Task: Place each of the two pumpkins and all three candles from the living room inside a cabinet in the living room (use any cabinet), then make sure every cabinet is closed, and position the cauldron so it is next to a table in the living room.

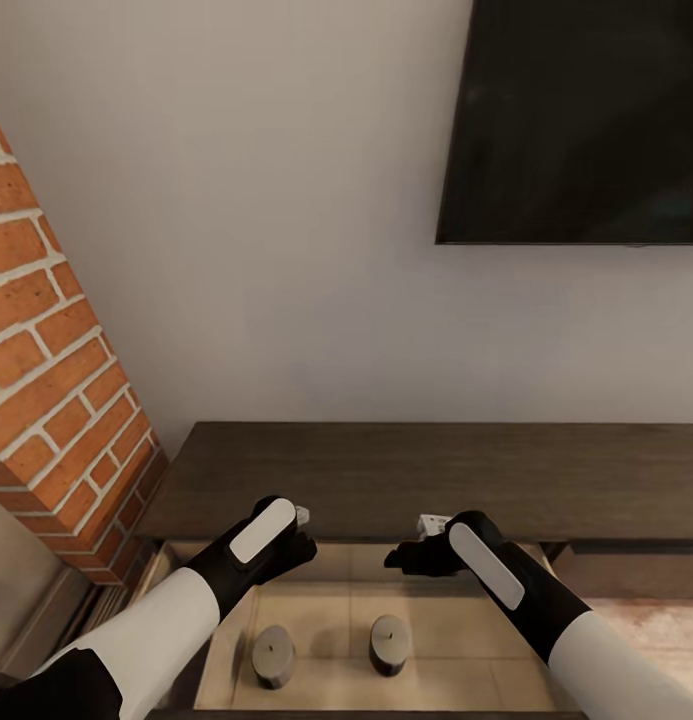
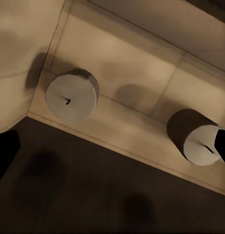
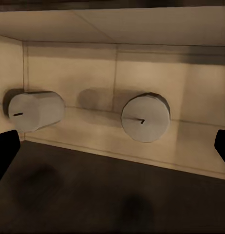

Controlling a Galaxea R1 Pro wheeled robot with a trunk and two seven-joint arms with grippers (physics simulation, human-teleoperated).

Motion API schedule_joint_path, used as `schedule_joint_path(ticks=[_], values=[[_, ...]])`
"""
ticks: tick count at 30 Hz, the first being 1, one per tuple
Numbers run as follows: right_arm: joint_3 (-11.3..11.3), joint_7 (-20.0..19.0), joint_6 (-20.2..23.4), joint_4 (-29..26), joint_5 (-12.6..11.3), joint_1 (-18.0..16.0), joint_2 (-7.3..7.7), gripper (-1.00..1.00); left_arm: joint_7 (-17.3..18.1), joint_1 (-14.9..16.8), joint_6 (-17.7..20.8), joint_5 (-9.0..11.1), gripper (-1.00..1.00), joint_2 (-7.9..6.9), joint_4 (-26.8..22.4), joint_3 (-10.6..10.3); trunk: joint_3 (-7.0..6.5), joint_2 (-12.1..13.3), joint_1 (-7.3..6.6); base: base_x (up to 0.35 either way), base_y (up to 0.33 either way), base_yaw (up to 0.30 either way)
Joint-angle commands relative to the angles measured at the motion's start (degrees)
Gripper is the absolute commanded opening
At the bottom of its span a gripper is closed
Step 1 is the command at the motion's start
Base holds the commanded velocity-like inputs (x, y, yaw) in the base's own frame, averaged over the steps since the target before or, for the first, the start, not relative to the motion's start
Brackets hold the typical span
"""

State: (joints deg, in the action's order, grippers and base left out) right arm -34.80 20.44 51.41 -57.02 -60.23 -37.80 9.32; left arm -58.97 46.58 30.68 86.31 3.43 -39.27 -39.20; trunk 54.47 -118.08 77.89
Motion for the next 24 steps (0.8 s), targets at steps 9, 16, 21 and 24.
schedule_joint_path(ticks=[9,16,21,24], values=[[-0.01,0.47,-0.56,0.32,1.06,0.00,0.16,1.00,0.00,0.00,0.00,0.00,1.00,-0.51,0.07,0.00,-1.62,3.62,-1.98,0.000,0.000,0.000],[-0.07,0.50,-0.53,0.17,2.03,0.00,0.18,1.00,0.00,0.00,-0.01,-0.01,1.00,-0.58,0.07,-0.04,-2.88,6.43,-3.52,0.000,0.000,0.000],[-0.01,0.41,-0.46,0.08,2.12,0.00,0.18,1.00,0.00,0.00,0.00,0.00,1.00,-0.59,0.15,-0.08,-3.77,8.44,-4.62,0.000,0.000,0.000],[0.00,0.33,-0.44,0.15,2.13,0.00,0.14,1.00,0.00,0.00,0.00,-0.05,1.00,-0.58,0.62,-0.09,-4.31,9.64,-5.28,0.000,0.000,0.000]])
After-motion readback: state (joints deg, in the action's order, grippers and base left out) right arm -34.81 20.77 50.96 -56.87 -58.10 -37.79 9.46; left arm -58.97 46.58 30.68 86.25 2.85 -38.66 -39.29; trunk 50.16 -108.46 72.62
